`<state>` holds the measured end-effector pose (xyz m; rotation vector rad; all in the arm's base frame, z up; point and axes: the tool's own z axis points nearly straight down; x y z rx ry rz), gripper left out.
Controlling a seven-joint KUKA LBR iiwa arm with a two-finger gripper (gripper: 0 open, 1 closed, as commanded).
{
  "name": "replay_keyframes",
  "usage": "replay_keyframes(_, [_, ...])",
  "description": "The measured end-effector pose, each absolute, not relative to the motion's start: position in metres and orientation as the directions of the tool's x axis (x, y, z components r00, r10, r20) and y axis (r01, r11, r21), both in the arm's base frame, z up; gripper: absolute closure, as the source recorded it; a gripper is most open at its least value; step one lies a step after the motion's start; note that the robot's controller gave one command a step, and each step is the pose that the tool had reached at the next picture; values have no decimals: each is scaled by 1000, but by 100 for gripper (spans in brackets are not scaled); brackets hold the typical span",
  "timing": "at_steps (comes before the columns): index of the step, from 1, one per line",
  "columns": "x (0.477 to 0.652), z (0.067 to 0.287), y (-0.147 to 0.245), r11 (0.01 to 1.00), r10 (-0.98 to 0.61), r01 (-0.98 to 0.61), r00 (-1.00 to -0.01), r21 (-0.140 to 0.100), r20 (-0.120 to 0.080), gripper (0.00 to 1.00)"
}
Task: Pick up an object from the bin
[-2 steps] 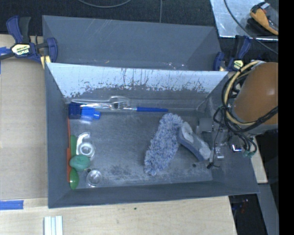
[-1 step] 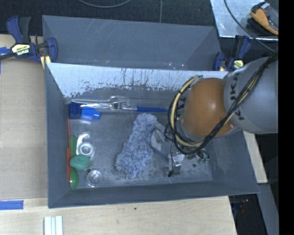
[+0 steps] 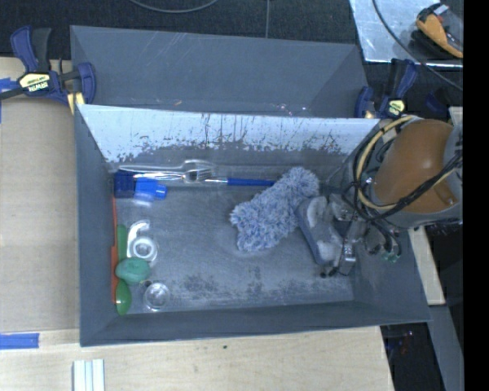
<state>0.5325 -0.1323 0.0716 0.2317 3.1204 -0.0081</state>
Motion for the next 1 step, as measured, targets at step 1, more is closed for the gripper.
replay_keyframes(1, [522, 72, 1, 967, -253, -253, -967, -6, -19, 0])
